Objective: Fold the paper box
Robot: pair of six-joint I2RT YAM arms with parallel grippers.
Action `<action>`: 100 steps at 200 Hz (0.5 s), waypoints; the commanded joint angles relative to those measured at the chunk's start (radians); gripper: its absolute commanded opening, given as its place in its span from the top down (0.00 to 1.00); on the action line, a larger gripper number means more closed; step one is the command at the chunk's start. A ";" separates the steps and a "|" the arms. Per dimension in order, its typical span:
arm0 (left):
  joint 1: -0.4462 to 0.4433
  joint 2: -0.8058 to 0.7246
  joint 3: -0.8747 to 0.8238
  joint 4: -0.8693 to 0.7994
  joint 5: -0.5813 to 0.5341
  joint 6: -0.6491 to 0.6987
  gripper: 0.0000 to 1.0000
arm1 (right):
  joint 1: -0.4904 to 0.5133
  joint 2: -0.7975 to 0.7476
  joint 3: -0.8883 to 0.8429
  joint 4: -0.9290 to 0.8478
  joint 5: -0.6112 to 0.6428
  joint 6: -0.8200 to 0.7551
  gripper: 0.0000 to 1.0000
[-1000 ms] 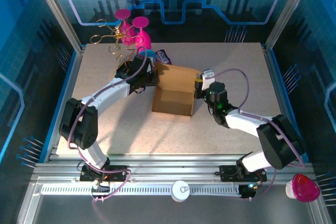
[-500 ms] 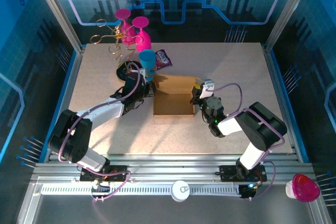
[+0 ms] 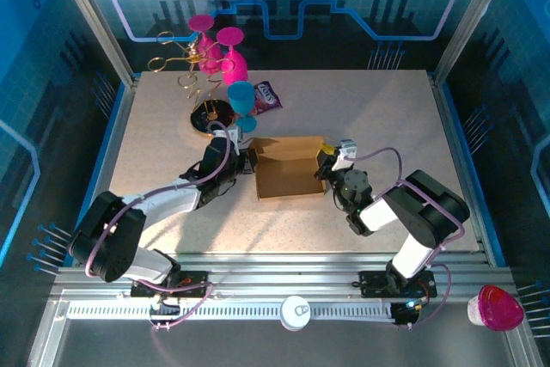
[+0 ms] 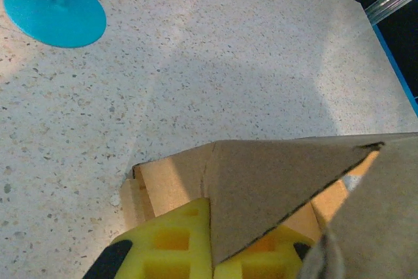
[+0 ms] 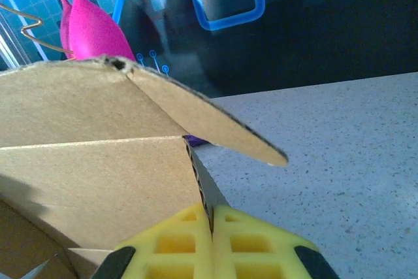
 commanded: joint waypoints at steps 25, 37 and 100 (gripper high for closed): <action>-0.048 -0.025 -0.081 0.040 -0.034 -0.070 1.00 | 0.021 -0.026 -0.053 -0.041 0.007 0.055 1.00; -0.052 -0.028 -0.090 0.040 -0.040 -0.075 1.00 | 0.021 -0.056 -0.039 -0.094 0.009 0.073 1.00; -0.076 -0.069 -0.098 0.021 -0.095 -0.084 1.00 | 0.027 -0.216 0.109 -0.461 0.001 0.154 1.00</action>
